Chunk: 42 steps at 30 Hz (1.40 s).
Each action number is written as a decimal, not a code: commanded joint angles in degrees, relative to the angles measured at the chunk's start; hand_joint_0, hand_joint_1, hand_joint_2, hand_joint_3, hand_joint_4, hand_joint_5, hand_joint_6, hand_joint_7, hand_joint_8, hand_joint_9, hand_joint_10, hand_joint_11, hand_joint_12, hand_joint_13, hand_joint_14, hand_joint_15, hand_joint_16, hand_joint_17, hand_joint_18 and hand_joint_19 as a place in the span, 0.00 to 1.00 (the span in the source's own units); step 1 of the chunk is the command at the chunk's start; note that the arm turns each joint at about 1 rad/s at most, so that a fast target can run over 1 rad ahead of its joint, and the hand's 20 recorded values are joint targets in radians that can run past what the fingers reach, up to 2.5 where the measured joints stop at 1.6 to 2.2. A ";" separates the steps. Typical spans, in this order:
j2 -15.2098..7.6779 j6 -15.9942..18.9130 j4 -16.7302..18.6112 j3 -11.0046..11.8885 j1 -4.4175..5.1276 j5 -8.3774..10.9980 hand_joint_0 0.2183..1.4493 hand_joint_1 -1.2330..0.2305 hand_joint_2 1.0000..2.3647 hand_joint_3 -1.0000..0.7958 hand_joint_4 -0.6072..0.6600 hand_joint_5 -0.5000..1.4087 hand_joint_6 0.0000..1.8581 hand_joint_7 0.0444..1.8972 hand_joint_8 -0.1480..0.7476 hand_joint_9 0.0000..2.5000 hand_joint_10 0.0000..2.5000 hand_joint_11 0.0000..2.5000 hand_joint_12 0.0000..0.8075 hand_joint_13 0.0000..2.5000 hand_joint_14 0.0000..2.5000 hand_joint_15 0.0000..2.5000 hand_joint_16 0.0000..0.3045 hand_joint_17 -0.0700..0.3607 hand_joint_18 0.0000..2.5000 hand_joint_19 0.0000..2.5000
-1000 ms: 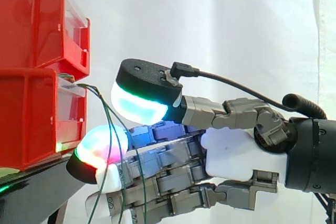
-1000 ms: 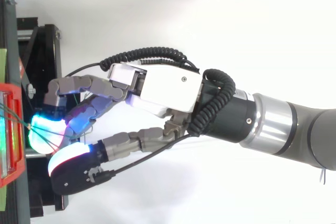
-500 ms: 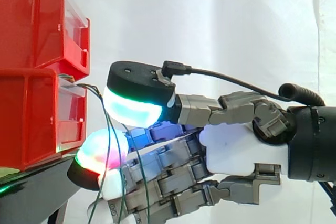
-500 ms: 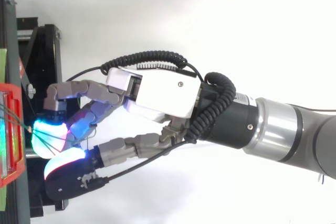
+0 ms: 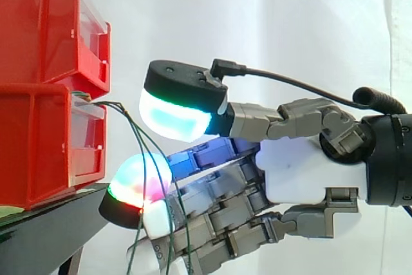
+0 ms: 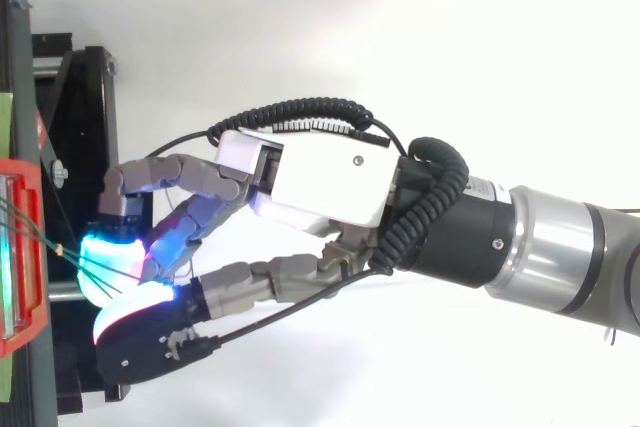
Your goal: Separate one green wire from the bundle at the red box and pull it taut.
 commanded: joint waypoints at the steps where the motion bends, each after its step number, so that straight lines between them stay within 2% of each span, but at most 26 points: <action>1: 0.11 -0.23 -0.10 0.50 0.00 0.14 0.30 0.44 0.00 0.31 0.68 0.21 0.33 0.67 0.60 0.41 0.00 0.18 0.51 0.33 0.00 0.13 0.16 0.41 0.28 0.16; 10: 0.11 -1.02 -3.00 3.49 -0.09 0.58 0.30 0.44 0.00 0.31 0.68 0.21 0.29 0.71 0.61 0.41 0.00 0.18 0.51 0.33 0.00 0.14 0.16 0.42 0.28 0.16; 11: 0.11 -1.02 -4.58 4.19 -0.18 2.16 0.30 0.44 0.00 0.31 0.68 0.21 0.29 0.71 0.60 0.41 0.00 0.18 0.51 0.33 0.00 0.14 0.16 0.42 0.28 0.16; 15: 0.02 -1.11 -4.50 4.10 -0.18 3.04 0.30 0.44 0.00 0.31 0.68 0.21 0.28 0.72 0.60 0.41 0.01 0.18 0.51 0.33 0.00 0.14 0.16 0.42 0.29 0.16; 19: 0.02 -1.37 -4.23 4.02 -0.18 2.95 0.30 0.44 0.00 0.31 0.68 0.21 0.28 0.72 0.60 0.41 0.01 0.18 0.51 0.33 0.00 0.14 0.16 0.42 0.29 0.16; 24: 0.02 -2.16 -1.51 2.79 -0.26 3.12 0.31 0.43 0.01 0.33 0.68 0.21 0.28 0.73 0.60 0.41 0.01 0.18 0.50 0.33 0.00 0.14 0.16 0.41 0.28 0.16; 28: 0.02 -2.16 -1.33 2.96 -0.26 3.21 0.33 0.42 0.01 0.35 0.67 0.21 0.29 0.74 0.60 0.41 0.01 0.18 0.51 0.33 0.00 0.13 0.16 0.41 0.29 0.16; 35: 0.02 -2.07 -1.60 3.22 -0.26 3.30 0.32 0.41 0.01 0.42 0.67 0.18 0.40 0.60 0.60 0.39 0.01 0.21 0.51 0.33 0.00 0.14 0.16 0.42 0.29 0.15; 42: 0.02 -1.90 -2.04 3.22 -0.35 3.21 0.32 0.38 0.01 0.45 0.68 0.16 0.44 0.58 0.61 0.38 0.01 0.23 0.52 0.33 0.00 0.14 0.16 0.42 0.29 0.15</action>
